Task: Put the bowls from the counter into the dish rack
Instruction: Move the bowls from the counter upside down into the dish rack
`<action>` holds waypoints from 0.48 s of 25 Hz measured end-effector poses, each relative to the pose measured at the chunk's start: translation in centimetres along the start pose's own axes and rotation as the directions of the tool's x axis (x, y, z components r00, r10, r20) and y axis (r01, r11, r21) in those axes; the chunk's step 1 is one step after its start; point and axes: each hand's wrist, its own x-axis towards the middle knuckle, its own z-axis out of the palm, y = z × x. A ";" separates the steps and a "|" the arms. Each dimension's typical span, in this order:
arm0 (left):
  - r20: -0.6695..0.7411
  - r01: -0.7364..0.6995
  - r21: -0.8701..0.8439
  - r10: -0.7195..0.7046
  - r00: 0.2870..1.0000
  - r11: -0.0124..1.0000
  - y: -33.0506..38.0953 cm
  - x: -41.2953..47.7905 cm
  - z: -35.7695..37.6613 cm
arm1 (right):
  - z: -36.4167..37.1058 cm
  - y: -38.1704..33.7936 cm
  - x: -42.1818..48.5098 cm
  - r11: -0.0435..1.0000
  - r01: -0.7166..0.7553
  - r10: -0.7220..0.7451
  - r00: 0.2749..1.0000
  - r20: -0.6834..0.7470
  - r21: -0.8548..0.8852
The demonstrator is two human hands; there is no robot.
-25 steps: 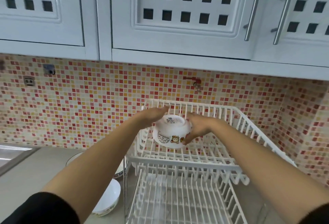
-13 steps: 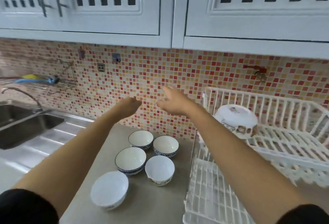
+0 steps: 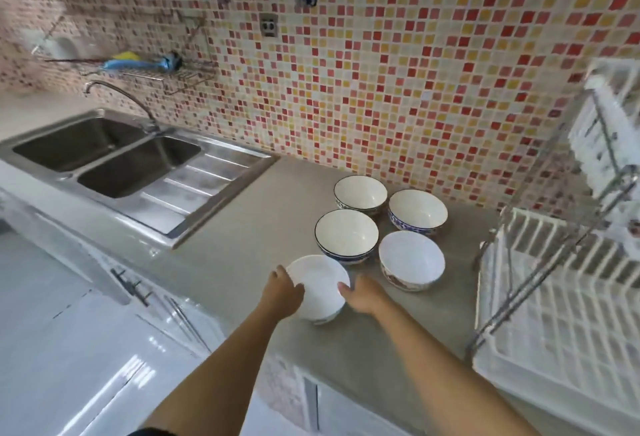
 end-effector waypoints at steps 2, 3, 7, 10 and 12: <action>-0.003 0.002 -0.096 -0.003 1.000 0.995 -0.6 0.3 0.6 | 2.2 0.7 0.7 0.999 0.001 -0.003 0.998 0.061 0.035; -0.007 0.019 -0.138 -0.020 1.000 0.990 -0.8 0.5 0.7 | 2.7 0.9 0.8 0.999 0.013 -0.016 0.997 0.077 0.049; -0.058 0.082 -0.302 -0.104 0.993 0.950 0.5 -0.9 -2.0 | 0.7 -0.8 -1.5 0.973 0.112 -0.116 0.993 0.007 0.202; -0.210 -0.098 -0.439 0.004 0.978 0.893 5.1 -2.9 -7.1 | -4.1 -3.6 -4.8 0.837 0.307 -0.220 0.947 -0.235 0.453; -0.378 -0.343 -0.462 0.168 0.910 0.818 9.5 -4.9 -10.8 | -8.9 -5.3 -7.3 0.718 0.468 -0.269 0.869 -0.415 0.515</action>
